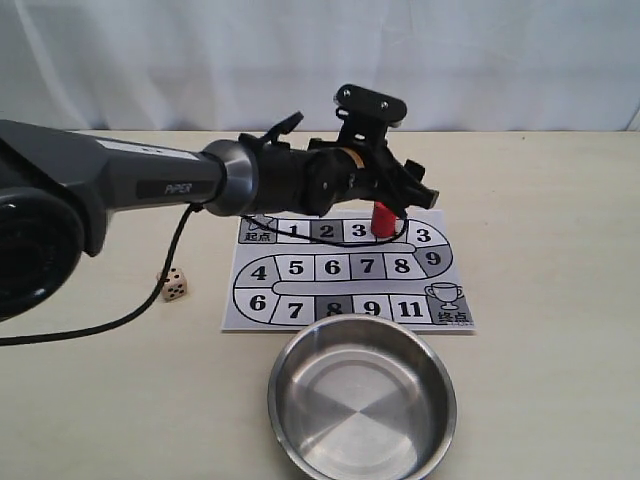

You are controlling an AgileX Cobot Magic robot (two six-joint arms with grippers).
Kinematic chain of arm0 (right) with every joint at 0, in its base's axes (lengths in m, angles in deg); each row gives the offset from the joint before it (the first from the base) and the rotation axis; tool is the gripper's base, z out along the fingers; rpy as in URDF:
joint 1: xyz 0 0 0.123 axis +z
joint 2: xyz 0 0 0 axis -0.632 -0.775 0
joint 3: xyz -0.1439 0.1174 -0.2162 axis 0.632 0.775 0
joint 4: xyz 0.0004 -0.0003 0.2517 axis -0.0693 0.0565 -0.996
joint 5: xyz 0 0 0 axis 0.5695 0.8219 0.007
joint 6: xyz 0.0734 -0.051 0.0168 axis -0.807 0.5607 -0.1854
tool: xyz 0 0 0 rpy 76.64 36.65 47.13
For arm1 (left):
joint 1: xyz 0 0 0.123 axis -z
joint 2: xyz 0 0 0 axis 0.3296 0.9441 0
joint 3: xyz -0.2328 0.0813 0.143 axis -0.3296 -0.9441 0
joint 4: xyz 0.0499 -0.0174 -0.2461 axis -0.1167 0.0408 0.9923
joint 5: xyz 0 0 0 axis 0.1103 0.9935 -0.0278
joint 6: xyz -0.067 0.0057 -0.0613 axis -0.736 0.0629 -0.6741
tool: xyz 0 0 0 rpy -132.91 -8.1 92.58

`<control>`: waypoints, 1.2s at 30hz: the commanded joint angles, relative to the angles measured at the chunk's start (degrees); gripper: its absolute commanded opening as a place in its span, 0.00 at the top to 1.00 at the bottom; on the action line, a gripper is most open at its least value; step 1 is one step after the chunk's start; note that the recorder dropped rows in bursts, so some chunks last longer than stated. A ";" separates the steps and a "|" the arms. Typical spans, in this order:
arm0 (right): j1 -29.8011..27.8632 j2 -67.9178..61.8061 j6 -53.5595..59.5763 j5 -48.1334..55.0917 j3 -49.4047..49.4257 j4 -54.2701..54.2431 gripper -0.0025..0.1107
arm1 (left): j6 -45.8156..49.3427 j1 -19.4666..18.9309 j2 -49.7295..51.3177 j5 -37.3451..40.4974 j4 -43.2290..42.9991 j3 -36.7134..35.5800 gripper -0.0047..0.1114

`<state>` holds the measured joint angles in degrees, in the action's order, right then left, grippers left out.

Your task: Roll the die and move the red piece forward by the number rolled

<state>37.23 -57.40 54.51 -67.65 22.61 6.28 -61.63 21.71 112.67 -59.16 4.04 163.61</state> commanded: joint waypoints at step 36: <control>0.14 0.28 -0.17 0.37 0.14 0.45 0.94 | -10.80 -26.49 -14.43 52.58 -16.48 -7.49 0.96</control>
<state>37.23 -57.40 54.51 -67.65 22.61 6.28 -71.75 -1.54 98.92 -6.52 -14.21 157.78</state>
